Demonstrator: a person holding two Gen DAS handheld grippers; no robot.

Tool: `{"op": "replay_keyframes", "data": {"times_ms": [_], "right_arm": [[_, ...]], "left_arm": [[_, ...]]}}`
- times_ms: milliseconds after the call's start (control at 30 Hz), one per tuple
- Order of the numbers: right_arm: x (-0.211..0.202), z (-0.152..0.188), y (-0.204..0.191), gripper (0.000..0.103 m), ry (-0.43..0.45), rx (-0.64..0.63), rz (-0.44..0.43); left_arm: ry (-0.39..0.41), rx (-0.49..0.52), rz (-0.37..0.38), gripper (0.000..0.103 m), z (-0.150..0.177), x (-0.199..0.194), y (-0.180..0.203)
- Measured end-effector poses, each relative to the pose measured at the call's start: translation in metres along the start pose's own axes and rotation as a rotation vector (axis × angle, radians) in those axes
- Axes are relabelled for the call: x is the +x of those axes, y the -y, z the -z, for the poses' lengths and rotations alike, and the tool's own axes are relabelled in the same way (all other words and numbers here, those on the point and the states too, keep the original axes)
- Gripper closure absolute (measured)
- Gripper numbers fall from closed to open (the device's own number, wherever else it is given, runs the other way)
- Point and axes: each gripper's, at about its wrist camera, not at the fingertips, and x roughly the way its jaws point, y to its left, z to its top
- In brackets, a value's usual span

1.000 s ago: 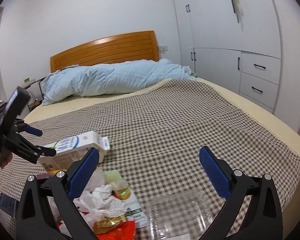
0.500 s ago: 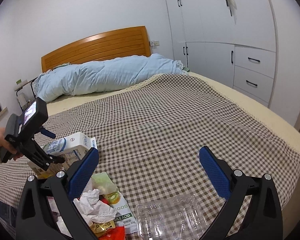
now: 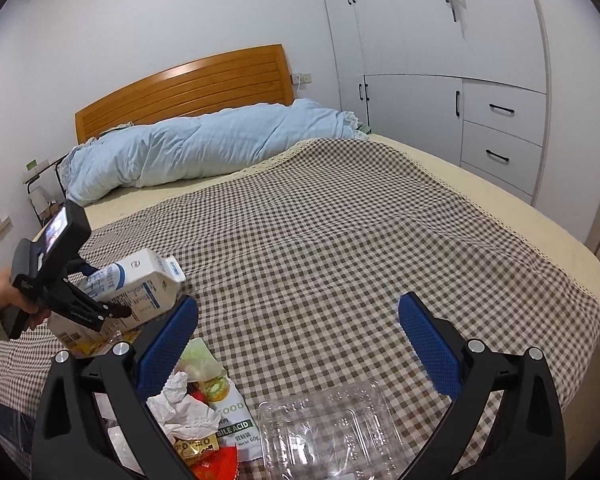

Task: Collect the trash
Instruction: 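Lift the milk carton with the left tool while the right tool grasps the clear clamshell box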

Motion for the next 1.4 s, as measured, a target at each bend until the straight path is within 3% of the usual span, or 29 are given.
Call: {"op": "replay_keyframes", "data": {"times_ms": [167, 433, 700, 1100, 1233, 1400], "right_arm": [[-0.008, -0.001, 0.011, 0.006, -0.003, 0.018, -0.004], [-0.029, 0.002, 0.022, 0.006, 0.005, 0.046, -0.036], [-0.049, 0.011, 0.039, 0.006, -0.002, 0.076, -0.062], [-0.084, 0.022, 0.060, 0.006, 0.002, 0.091, -0.108], [-0.093, 0.035, 0.074, 0.006, -0.032, 0.150, -0.125], [-0.106, 0.057, 0.085, 0.006, -0.005, 0.289, -0.178]], "left_arm": [[0.099, -0.024, -0.163, 0.024, -0.005, -0.040, 0.007], [0.204, -0.103, -0.215, 0.024, -0.002, -0.111, 0.033], [0.304, -0.123, -0.212, 0.024, 0.001, -0.156, 0.087], [0.350, -0.148, -0.216, 0.024, 0.022, -0.196, 0.154], [0.354, -0.163, -0.203, 0.025, 0.035, -0.204, 0.177], [0.354, -0.150, -0.205, 0.025, 0.049, -0.209, 0.206]]}}
